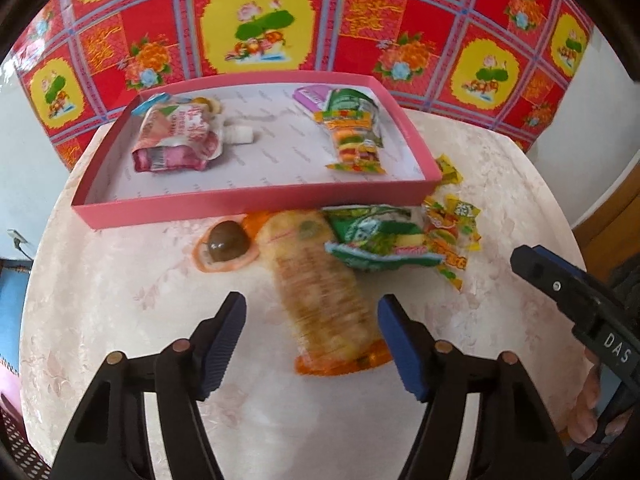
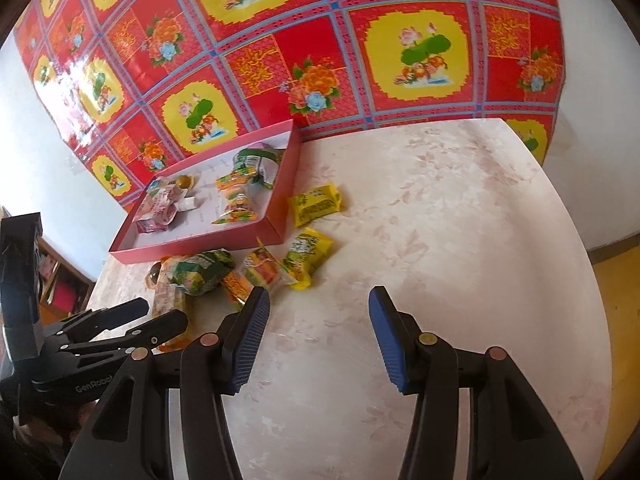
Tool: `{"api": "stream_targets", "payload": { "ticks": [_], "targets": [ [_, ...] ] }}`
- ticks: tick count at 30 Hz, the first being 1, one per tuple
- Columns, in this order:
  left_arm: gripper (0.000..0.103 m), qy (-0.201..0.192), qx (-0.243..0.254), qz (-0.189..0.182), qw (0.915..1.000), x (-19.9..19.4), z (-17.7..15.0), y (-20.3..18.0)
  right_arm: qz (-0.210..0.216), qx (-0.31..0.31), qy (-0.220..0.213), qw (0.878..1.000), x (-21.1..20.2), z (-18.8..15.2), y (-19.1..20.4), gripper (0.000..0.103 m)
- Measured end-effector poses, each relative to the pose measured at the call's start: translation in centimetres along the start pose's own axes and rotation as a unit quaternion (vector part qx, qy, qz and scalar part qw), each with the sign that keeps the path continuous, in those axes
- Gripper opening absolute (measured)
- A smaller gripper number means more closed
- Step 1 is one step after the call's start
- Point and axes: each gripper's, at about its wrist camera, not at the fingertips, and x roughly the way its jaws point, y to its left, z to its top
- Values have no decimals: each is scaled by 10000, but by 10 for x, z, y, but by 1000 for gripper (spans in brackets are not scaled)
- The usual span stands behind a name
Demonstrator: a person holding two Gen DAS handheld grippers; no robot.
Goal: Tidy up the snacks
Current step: 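Grasp the long orange-wrapped cake bar with the left tool, then grasp the orange gummy candy pack with the right tool while the left tool holds the cake bar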
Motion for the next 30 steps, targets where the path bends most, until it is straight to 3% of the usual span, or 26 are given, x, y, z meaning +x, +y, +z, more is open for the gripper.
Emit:
{"api": "stream_targets", "payload": {
  "ticks": [9,16,22,30],
  "targets": [
    [68,46,64,187,9998,17,2,-9,76,45,67,9999,3,-1,-5,53],
    [66,-169,128,348,9992,24,4,-9,76,51,178,9998,9,-2,-3,53],
    [43,-274,141,293,9991,21,2,-3,61,-9,240,9997,12,-3,5,53],
    [39,-293,2,135,9995,10,-4,10,59,-151,297,9994,14,-4,18,53]
  ]
}}
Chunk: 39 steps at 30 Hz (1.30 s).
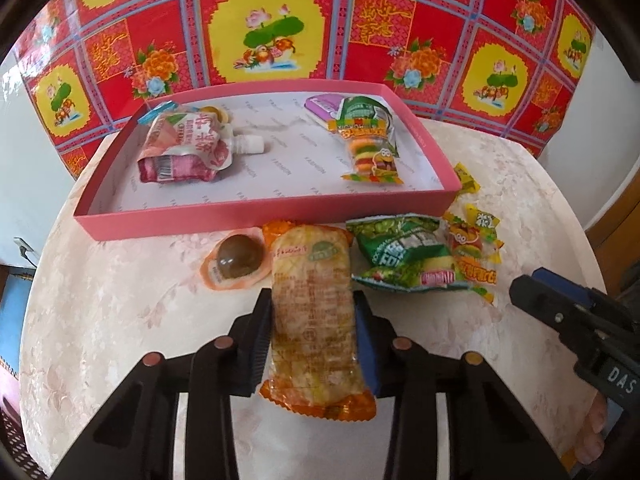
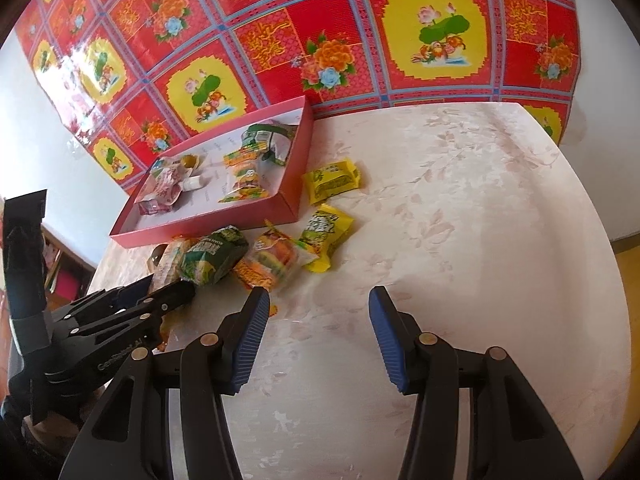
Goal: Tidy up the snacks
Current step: 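Grasp the orange gummy candy pack with the right tool while the left tool holds the cake bar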
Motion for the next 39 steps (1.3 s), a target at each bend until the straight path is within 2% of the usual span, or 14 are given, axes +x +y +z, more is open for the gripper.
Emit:
{"api": "stream_targets", "payload": {
  "ticks": [15,20,25,32,39],
  "targets": [
    [39,-160,-477,109,9987,-26,-14,50,113,-105,254,9996,14,2,28,53],
    [39,-63,-678,97,9976,-19,-17,64,-85,-22,306,9995,21,9,40,53],
    [39,-152,-667,17,9977,-20,-20,67,-482,-87,348,9982,33,13,52,53],
    [39,-247,-626,-91,9977,-21,-23,69,-583,214,413,9972,45,18,54,53],
    [39,-300,-602,-152,9976,-22,-24,71,-767,102,271,9966,50,19,59,53]
  ]
}}
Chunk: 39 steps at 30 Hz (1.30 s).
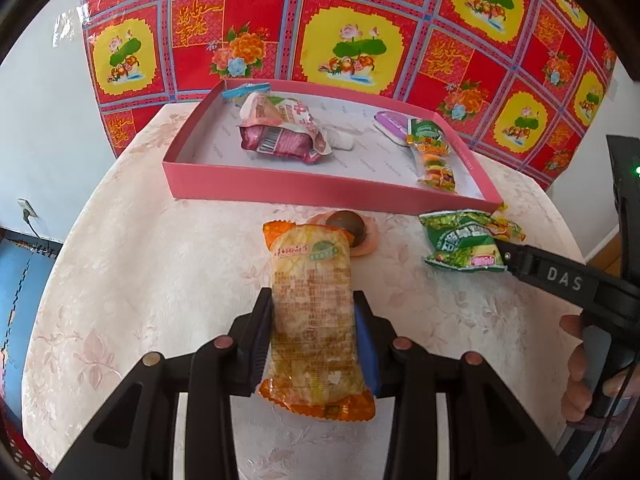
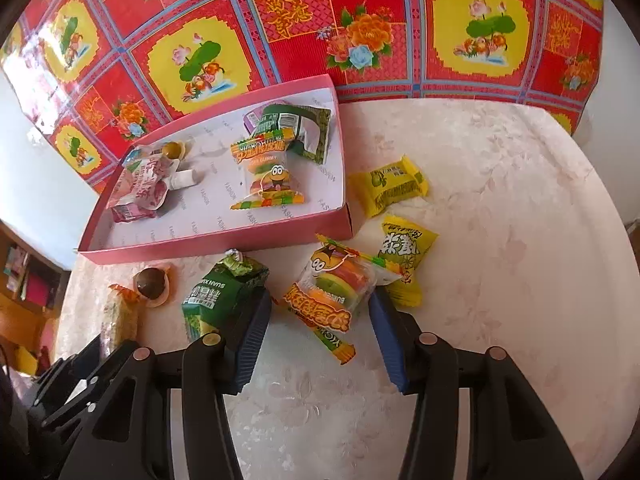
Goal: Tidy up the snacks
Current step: 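Grasp the orange gummy candy pack with the right tool while the left tool holds the cake bar, then carry the cake bar into the pink box while the right tool carries the gummy pack there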
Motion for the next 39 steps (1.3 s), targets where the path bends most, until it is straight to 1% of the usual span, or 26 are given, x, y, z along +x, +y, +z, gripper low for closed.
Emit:
{"api": "stream_targets", "payload": {
  "ticks": [2,3,8,21,25,28,39],
  "targets": [
    [39,-11,-2,-11,10000,0,0,0,6,-13,-56,10000,0,0,0,53],
    [39,-16,-8,-21,10000,0,-1,0,-11,-10,-85,10000,-1,-1,-2,50],
    [39,-18,-17,-43,10000,-1,-1,1,63,-4,-130,9999,-4,-5,-8,45],
    [39,29,-115,-100,9999,-3,-1,3,345,-81,-205,9992,-12,-16,-17,45],
    [39,-21,-121,-86,9999,-7,0,4,376,-154,-198,9990,-13,-17,-18,45],
    [39,-79,-118,-93,9999,-11,1,5,427,-171,-151,9988,-15,-18,-20,39],
    [39,-291,-148,-92,9994,-22,11,8,503,-349,-345,9975,-35,-18,-19,38]
  ]
}}
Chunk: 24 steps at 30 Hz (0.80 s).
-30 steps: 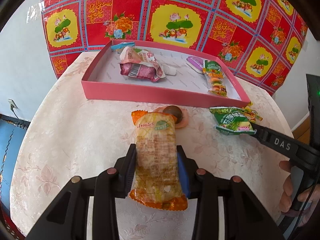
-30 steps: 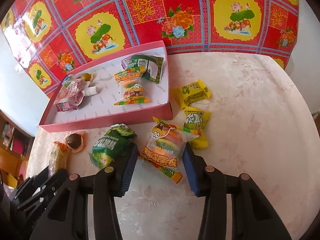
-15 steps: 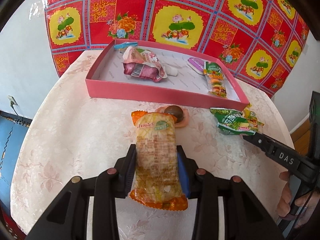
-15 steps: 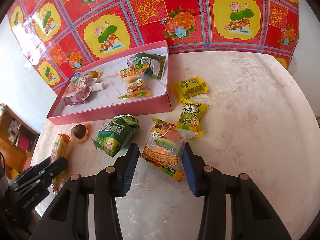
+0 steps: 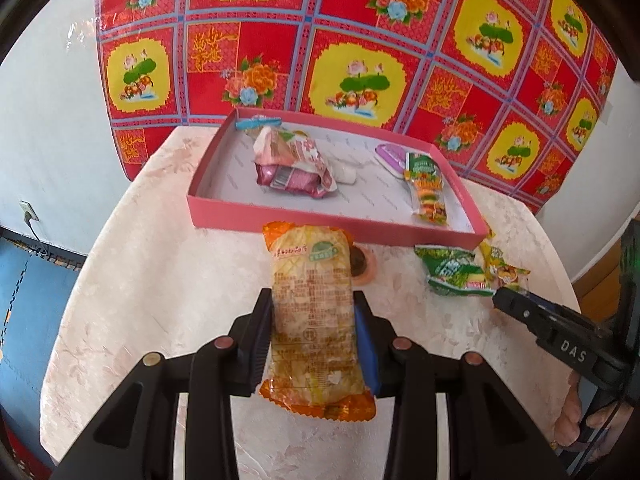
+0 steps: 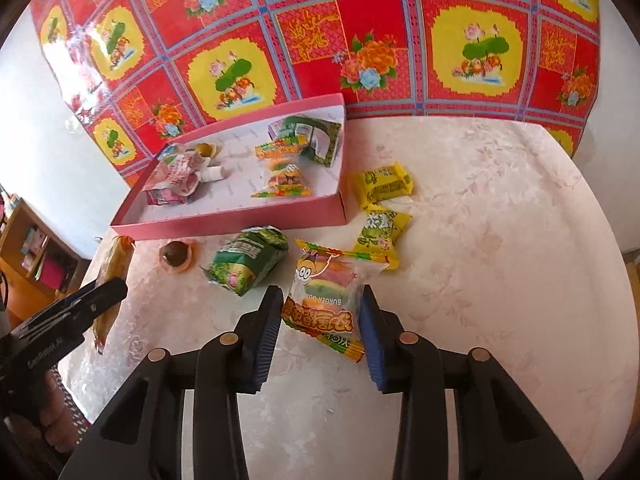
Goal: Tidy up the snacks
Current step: 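Carry the cake bar into the pink box while the right tool carries the gummy pack there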
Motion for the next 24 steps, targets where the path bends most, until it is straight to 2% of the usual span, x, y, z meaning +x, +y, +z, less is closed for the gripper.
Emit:
{"api": "stream_targets", "payload": {
  "ticks": [11,24],
  "targets": [
    [39,-261,-103,92,9996,-3,21,12,108,-74,-51,9999,-6,10,8,38],
    [39,-361,-36,172,9992,7,54,22,127,-214,-152,9996,-4,35,18,38]
  ]
}}
